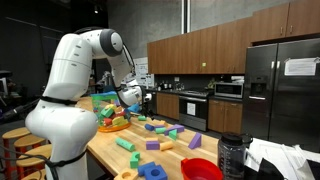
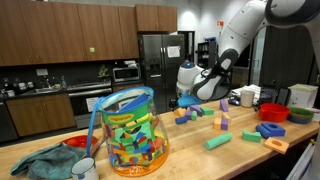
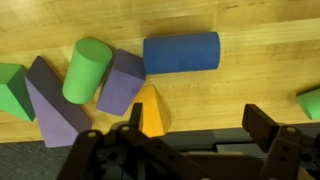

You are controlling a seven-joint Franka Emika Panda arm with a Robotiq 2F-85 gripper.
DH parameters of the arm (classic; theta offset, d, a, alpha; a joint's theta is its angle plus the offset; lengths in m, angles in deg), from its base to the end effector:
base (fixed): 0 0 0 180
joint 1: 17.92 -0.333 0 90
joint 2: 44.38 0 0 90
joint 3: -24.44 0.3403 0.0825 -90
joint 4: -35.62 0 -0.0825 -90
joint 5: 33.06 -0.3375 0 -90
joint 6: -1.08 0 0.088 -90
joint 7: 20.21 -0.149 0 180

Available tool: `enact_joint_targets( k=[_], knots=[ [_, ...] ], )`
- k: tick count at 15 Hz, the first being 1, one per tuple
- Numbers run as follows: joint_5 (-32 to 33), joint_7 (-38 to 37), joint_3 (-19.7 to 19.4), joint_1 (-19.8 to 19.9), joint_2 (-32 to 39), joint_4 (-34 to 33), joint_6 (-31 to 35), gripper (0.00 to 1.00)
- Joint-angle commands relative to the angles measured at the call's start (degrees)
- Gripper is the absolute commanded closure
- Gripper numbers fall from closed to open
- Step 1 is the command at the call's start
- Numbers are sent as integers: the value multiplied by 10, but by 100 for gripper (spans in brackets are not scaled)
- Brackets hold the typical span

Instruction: Put the blue cylinder and the orange triangle into the bag

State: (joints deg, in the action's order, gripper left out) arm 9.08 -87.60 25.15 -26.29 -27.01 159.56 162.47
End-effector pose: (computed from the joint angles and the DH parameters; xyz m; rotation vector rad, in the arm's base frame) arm 0.5712 0.1154 0.3059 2.9424 -0.5318 0.7196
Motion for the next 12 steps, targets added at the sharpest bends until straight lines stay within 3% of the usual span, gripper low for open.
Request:
enact_joint_targets(
  k=[1, 12],
  knots=[
    [10, -8, -3, -2, 6, 0, 9, 0],
    [12, -11, -2, -3, 12, -1, 12, 0]
  ],
)
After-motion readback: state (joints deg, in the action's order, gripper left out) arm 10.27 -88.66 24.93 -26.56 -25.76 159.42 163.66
